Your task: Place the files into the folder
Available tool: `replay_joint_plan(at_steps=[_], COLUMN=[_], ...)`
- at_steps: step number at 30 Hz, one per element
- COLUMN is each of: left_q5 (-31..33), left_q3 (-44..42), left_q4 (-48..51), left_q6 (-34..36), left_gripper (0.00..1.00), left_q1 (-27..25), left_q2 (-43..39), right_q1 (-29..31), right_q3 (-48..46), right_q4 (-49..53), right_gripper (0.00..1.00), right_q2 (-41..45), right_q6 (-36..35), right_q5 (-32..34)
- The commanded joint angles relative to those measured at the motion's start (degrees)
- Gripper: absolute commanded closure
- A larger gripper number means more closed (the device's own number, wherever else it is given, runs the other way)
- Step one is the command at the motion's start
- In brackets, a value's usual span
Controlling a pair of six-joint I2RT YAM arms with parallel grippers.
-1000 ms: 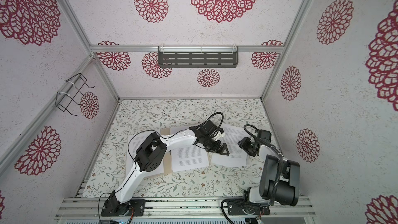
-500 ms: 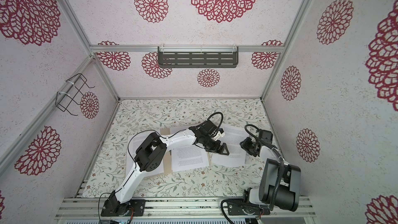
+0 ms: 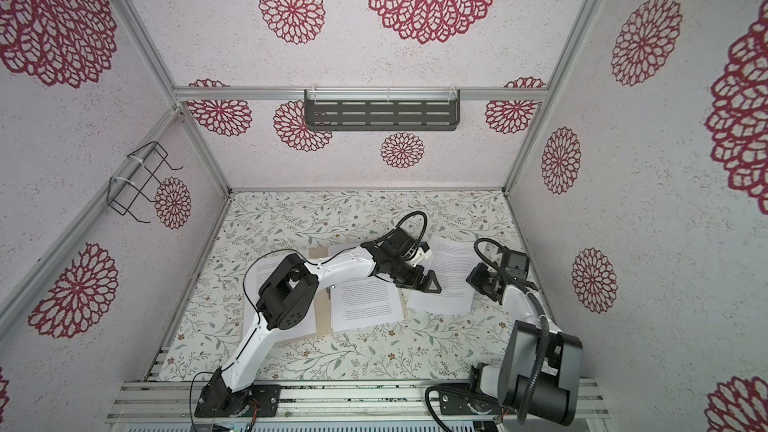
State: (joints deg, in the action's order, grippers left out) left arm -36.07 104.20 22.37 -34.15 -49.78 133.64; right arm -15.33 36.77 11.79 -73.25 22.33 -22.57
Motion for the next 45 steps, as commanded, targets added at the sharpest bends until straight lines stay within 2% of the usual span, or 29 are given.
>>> replay_joint_plan(at_steps=[1, 4, 8, 12, 15, 20, 26, 29, 32, 36, 38, 41, 45], left_q5=[-3.25, -4.35, -2.33, 3.83, 11.14, 23.94, 31.91, 32.9, 34.23, 36.13, 36.96, 37.13, 38.94], left_q3=[-1.23, -6.2, -17.39, -26.08, -33.05, -41.78, -47.05, -50.87, -56.87, -62.45, -61.77, -62.27, -62.09], left_q4=[-9.14, -16.12, -24.37, -19.32, -13.52, -2.17, 8.86, 8.14, 3.08, -2.19, -0.93, -0.89, -0.11], left_q6=[-2.02, -4.57, -7.77, -3.8, 0.76, 7.39, 15.52, 18.8, 20.5, 20.79, 21.06, 22.26, 21.28], left_gripper=[0.03, 0.03, 0.03, 0.03, 0.03, 0.03, 0.03, 0.03, 0.03, 0.03, 0.03, 0.03, 0.03], left_q1=[1.86, 3.19, 6.26, 10.28, 13.33, 17.94, 22.14, 23.12, 23.46, 24.23, 24.37, 24.44, 24.48], left_q2=[-11.18, -18.11, -29.02, -38.97, -47.35, -59.94, -72.15, -78.1, -83.62, -87.32, -87.49, -87.33, -86.23], right_q1=[-0.25, -0.29, -0.08, 1.94, 4.87, 12.61, 23.21, 29.05, 34.75, 41.68, 44.37, 46.05, 46.01], right_q3=[0.57, 1.26, 2.98, 5.59, 8.92, 16.09, 26.14, 31.71, 38.32, 47.14, 50.65, 52.95, 50.52], right_q4=[1.61, 1.9, 2.02, 2.07, 3.08, 5.38, 8.75, 10.53, 13.62, 18.4, 19.57, 19.5, 14.4], right_gripper=[1.0, 1.0, 1.0, 1.0, 1.0, 1.0, 1.0, 1.0, 1.0, 1.0, 1.0, 1.0, 1.0], right_q2=[2.49, 2.97, 3.13, 3.08, 2.28, 0.03, -4.5, -7.61, -11.64, -16.0, -17.49, -18.79, -17.39], right_q6=[-0.99, -0.92, -0.4, 0.34, 0.4, 0.0, -0.09, -0.19, -0.67, -1.84, -1.69, -0.4, 3.56], right_q5=[1.11, 1.48, 1.91, 3.94, 6.65, 12.86, 18.85, 21.11, 22.29, 24.99, 23.96, 18.42, 10.0])
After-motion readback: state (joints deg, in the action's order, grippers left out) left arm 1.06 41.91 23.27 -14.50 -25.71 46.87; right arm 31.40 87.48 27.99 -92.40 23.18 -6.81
